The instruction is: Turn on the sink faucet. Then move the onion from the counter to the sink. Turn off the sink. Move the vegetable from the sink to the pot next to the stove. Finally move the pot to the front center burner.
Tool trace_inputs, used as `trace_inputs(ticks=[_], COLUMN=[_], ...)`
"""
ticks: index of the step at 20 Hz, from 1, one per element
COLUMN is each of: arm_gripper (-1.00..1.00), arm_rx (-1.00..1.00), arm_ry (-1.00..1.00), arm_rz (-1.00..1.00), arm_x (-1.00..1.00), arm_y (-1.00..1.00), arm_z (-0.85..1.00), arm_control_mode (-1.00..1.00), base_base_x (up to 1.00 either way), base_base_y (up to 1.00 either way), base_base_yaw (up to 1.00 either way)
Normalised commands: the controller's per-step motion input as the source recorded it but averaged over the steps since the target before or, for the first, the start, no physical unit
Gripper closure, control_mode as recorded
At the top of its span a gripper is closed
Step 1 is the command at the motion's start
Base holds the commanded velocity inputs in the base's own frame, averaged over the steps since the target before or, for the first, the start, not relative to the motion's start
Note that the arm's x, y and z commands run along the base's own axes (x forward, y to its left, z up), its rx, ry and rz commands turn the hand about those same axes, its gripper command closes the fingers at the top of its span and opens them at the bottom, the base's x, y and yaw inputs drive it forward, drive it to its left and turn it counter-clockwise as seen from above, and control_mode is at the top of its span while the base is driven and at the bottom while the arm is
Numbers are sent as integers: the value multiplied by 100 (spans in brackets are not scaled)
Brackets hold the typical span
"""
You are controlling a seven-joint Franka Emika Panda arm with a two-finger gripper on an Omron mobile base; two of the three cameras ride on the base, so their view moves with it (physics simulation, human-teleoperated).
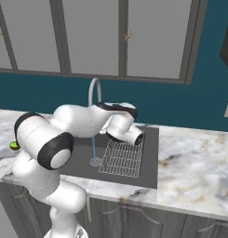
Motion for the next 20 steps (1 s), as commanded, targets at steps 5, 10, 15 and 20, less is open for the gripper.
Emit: trace_inputs(ticks=[5, 10, 15, 20], arm_gripper=[-100, -100, -100, -100], arm_rx=[-21, -27, -31, -25], arm_ry=[-16, -17, -4, 1], arm_rz=[5, 13, 22, 16], arm_x=[-89, -81, -44, -23], arm_y=[29, 40, 77, 99], arm_z=[50, 46, 30, 8], arm_control_mode=[-100, -100, -100, -100], base_base_x=[0, 0, 0, 0], base_base_y=[0, 0, 0, 0], base_base_yaw=[0, 0, 0, 0])
